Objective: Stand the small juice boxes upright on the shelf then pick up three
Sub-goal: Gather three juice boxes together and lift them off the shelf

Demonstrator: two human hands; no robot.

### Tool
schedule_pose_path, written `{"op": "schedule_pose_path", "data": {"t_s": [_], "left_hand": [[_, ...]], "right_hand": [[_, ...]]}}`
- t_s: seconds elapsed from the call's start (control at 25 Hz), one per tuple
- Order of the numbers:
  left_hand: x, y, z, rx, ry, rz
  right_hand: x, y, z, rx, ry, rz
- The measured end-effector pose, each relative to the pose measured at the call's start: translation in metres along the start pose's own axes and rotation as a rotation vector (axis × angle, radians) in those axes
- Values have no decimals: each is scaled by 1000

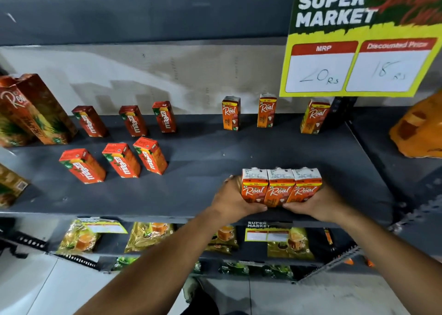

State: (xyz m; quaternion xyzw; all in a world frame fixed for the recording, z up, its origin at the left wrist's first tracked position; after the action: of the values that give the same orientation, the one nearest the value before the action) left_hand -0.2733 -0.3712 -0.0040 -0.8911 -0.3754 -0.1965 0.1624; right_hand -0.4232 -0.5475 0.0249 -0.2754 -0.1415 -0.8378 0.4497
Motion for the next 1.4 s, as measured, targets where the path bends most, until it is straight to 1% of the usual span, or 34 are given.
{"op": "schedule_pose_path", "data": {"t_s": [0.12, 0.44, 1.04, 1.12, 1.2, 1.24, 1.28, 1.32, 1.4], "left_hand": [[-2, -1, 3, 33, 41, -23], [1, -4, -3, 31, 55, -37], [-1, -11, -9, -62, 90, -67], [0, -10, -8, -84, 96, -46], [7, -11, -6, -126, -9, 39], [14, -14, -6, -157, -94, 86], [24, -20, -4, -199, -139, 108], [37, -29, -1, -248, -144, 96], [66, -55, 14, -348, -79, -61]], "right_hand": [[-1, -3, -3, 7, -9, -3], [0, -4, -5, 2, 31, 17], [0, -9, 3, 0, 20, -3], [4, -11, 10, 9, -28, 17], [14, -20, 16, -14, -82, 28], [20, -29, 18, -40, -70, -16], [24, -41, 15, -47, -32, -107], [26, -57, 10, -21, 20, -242], [20, -96, 2, 29, 104, -541]]}}
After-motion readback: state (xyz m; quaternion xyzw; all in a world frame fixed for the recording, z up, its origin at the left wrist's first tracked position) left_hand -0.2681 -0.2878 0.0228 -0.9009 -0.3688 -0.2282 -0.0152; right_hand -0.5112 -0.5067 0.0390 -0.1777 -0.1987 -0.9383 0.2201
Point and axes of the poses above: each hand's wrist, its own y-axis towards the middle knuckle, its own x-axis out of the back of the hand, z = x × y, the point moved 1 cm from there along y, towards the middle knuckle, and after that the axes turned 8 degrees about -z, right-handed, at the moved point
